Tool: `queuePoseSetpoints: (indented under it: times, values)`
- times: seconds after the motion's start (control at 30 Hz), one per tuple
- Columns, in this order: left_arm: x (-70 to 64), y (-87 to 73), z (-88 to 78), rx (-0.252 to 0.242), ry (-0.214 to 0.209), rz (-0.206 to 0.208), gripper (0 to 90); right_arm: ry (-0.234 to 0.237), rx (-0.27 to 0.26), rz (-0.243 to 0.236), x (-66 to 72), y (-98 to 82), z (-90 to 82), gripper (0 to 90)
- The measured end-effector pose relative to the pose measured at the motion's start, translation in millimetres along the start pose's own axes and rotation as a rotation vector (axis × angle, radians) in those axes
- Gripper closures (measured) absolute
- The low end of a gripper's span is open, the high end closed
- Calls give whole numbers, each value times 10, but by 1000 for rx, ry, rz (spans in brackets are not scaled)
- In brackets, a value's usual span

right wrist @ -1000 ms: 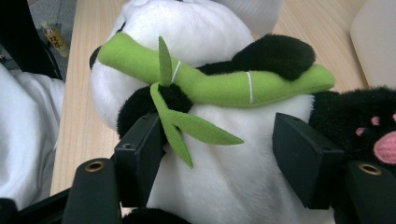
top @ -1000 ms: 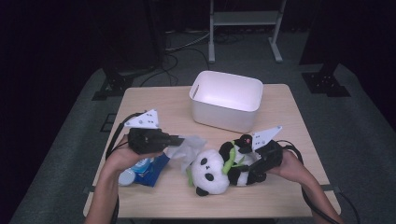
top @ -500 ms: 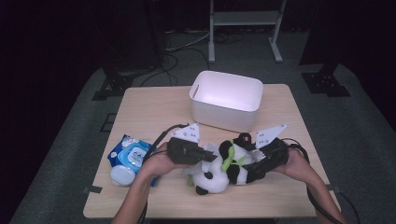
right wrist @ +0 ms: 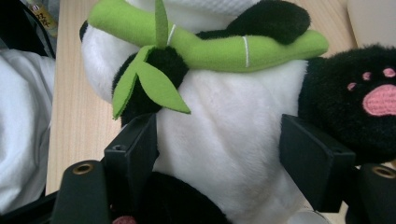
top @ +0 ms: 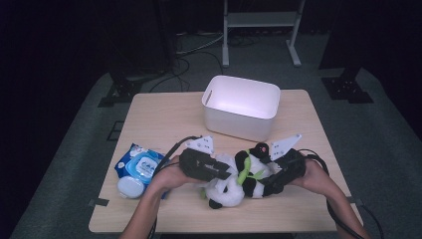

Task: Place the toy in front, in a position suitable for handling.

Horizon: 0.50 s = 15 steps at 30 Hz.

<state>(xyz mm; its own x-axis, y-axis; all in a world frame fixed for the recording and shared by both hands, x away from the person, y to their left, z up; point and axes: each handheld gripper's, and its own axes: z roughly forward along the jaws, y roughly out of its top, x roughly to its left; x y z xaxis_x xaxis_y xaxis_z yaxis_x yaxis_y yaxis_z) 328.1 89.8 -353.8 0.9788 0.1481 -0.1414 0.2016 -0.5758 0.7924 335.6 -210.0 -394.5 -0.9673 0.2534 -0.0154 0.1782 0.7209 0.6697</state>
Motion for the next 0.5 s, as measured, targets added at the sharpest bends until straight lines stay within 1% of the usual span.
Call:
queuePoseSetpoints:
  times: [0.1,0.17,0.23,0.27,0.3,0.33,0.37,0.4,0.43,0.47,0.5]
  values:
    - [44,-14,-63,20,42,-8,648,0,0,4,4,-1,2,278]
    - [84,-43,-68,40,69,-30,606,2,-1,1,0,-4,4,277]
    - [119,-87,-40,60,77,-51,582,3,0,6,6,-8,8,278]
    - [137,-109,-20,75,81,-65,558,4,2,6,9,-10,9,278]
    - [154,-132,0,94,85,-70,544,5,3,2,11,-13,9,280]
    - [168,-155,26,109,88,-81,521,5,4,0,14,-17,9,281]
    - [182,-179,52,118,82,-98,495,7,4,-3,18,-20,11,283]
    - [191,-200,74,118,75,-114,485,8,6,-3,25,-23,13,287]
    - [196,-215,88,117,67,-122,482,8,8,-3,32,-26,14,291]
    - [199,-226,103,114,59,-127,481,7,10,-13,35,-31,16,296]
    - [195,-234,115,116,52,-127,483,6,11,-18,42,-35,20,302]
